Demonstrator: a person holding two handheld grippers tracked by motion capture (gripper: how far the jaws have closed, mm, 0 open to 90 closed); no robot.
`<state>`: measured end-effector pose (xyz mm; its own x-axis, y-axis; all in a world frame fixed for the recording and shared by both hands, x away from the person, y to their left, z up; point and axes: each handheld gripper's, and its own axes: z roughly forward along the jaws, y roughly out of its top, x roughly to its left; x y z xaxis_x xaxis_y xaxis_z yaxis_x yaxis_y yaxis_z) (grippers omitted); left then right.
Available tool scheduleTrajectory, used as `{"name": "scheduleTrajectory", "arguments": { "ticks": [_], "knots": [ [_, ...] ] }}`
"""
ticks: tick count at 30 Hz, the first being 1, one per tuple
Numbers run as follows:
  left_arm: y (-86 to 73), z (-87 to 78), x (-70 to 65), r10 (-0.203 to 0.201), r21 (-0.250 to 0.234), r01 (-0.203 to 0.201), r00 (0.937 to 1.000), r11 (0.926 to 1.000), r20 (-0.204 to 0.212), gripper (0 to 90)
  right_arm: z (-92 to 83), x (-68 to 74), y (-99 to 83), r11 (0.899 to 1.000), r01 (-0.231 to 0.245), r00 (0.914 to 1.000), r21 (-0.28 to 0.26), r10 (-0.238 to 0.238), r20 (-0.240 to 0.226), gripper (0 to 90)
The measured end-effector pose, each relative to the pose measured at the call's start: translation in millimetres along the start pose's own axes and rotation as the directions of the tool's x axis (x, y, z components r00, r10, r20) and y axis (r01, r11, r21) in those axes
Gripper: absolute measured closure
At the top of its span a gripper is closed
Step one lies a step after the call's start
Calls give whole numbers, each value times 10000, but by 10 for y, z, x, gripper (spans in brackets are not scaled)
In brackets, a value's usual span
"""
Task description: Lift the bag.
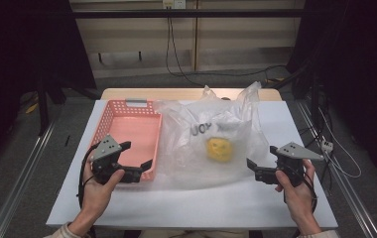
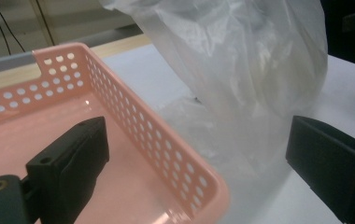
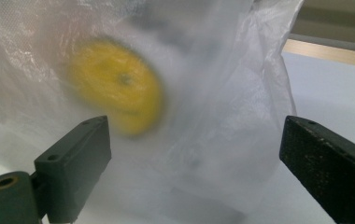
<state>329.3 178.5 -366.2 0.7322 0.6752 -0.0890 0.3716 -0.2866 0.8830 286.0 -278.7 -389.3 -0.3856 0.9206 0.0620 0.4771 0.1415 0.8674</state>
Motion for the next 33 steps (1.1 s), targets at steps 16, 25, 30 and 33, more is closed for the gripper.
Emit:
{"name": "scheduleTrajectory", "arguments": {
  "ticks": [16,25,30,33],
  "knots": [
    [-399,-217,-130,-2,41,4,9988,10000,-487,58,-61,37,-361,9996,-146,9999,258,145,47,90],
    [-559,-244,-167,137,-2,-138,9977,9999,-666,58,-65,58,-509,9990,342,9991,270,-349,260,84],
    [-589,-270,-158,-86,-254,66,9971,9997,-760,58,-51,39,-535,9997,-27,9998,229,23,212,91],
    [-599,-264,-148,-2,-348,-27,9965,9994,-834,58,-46,38,-534,9996,-70,9998,268,65,203,90]
  ]
}}
